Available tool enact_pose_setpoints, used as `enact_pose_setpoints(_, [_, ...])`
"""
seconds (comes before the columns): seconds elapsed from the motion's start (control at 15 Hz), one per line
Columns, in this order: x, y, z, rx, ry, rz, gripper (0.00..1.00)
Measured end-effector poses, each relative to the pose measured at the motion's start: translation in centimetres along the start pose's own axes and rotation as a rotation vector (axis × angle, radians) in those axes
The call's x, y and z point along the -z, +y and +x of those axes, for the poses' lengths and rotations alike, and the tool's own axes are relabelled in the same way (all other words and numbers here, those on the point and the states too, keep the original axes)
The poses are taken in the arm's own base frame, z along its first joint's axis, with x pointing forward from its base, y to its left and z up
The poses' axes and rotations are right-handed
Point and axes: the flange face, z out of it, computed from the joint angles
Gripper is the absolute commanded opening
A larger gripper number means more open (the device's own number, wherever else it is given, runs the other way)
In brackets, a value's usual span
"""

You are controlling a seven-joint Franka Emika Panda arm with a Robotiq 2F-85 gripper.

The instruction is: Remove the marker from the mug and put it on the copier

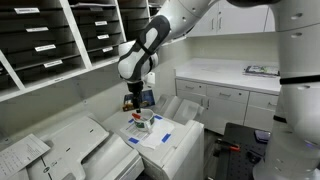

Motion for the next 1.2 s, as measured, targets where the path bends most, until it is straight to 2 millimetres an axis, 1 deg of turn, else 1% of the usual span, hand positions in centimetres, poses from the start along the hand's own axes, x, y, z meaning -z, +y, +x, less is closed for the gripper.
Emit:
enact_pose_setpoints(0.07, [-0.8,0.2,0.4,0.006,0.011,0.002,0.78])
enact_pose_setpoints(0.2, [-2.2,0.4,1.0,0.015,0.014,0.016,0.67])
enact_pose_setpoints(0.27, [-2.8,0.5,1.2,0.022,0.011,0.022,0.68])
enact_pose_setpoints(0.4, [-3.6,0.7,1.4,0.021,0.007,0.03,0.65])
enact_pose_setpoints(0.47, [-3.9,0.9,1.4,0.018,0.005,0.032,0.68])
enact_pose_setpoints(0.87, [-4.6,1.6,0.9,0.003,-0.001,0.041,0.67])
enact_pose_setpoints(1.0, [-5.2,1.4,0.9,0.005,-0.006,0.051,0.64])
enact_pose_setpoints(1.07, [-5.6,1.3,0.9,0.005,-0.011,0.055,0.64])
enact_pose_setpoints(1.13, [-6.1,1.4,0.8,0.004,-0.016,0.06,0.63])
enact_pose_setpoints(1.2, [-6.6,1.5,0.6,0.0,-0.02,0.063,0.63])
